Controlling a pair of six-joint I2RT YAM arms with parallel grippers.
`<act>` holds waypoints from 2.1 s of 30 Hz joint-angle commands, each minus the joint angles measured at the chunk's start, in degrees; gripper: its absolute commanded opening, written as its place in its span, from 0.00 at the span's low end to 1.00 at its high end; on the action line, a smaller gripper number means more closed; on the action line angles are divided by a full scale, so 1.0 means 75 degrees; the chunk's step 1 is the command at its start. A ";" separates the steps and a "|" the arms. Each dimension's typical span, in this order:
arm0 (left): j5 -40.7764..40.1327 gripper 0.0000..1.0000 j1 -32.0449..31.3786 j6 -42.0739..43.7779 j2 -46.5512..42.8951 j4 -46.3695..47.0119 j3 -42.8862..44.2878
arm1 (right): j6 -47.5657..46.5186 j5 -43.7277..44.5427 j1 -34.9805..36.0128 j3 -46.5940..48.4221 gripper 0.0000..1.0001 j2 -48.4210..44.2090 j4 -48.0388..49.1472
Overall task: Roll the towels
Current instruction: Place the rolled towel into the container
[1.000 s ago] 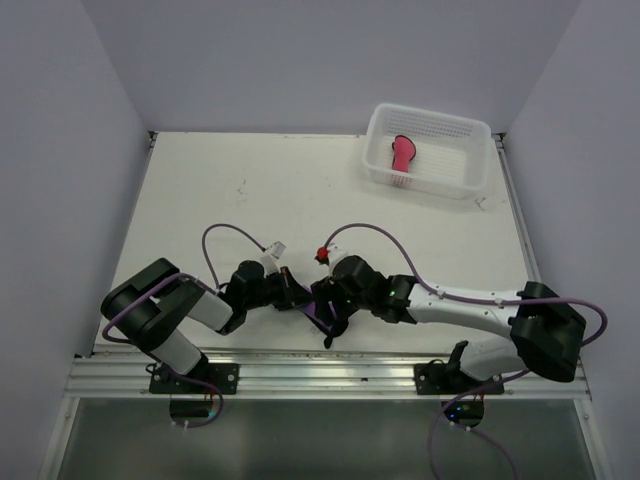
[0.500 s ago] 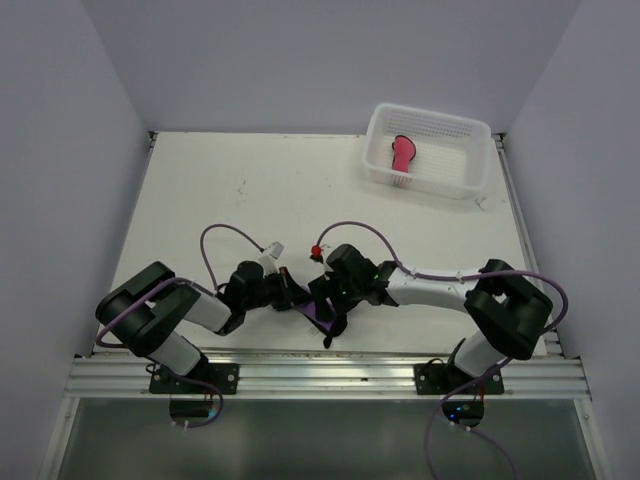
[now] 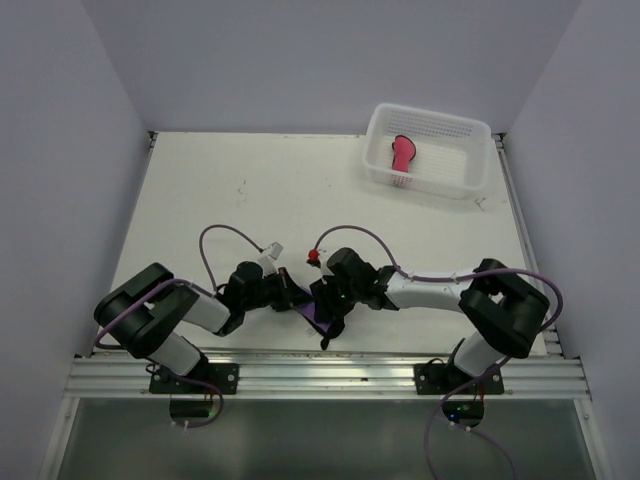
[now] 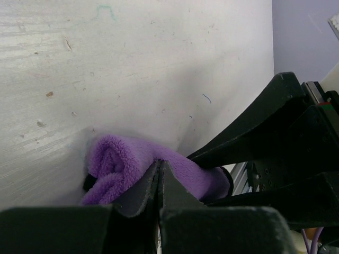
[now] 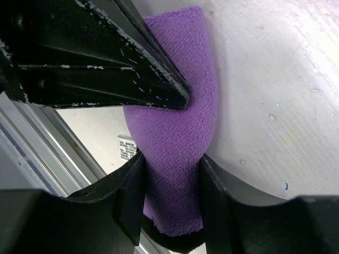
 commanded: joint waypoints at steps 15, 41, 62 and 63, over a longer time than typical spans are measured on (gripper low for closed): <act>-0.0964 0.00 0.0011 0.0217 -0.0439 -0.1456 -0.0225 | 0.0292 0.2150 0.1502 0.0298 0.19 0.0784 -0.1436; -0.1948 0.27 0.2987 0.3029 -0.1998 -0.8219 0.4673 | -0.0362 0.5585 -0.0009 0.1867 0.00 -0.0494 -0.2995; -0.1950 0.28 0.3116 0.4307 -0.1940 -0.9052 0.5353 | -0.1524 0.5337 -0.4591 0.8945 0.00 0.2587 -0.4506; -0.1903 0.28 0.3116 0.4319 -0.1928 -0.9052 0.5353 | -0.1512 0.5477 -0.4778 0.9167 0.00 0.2762 -0.4553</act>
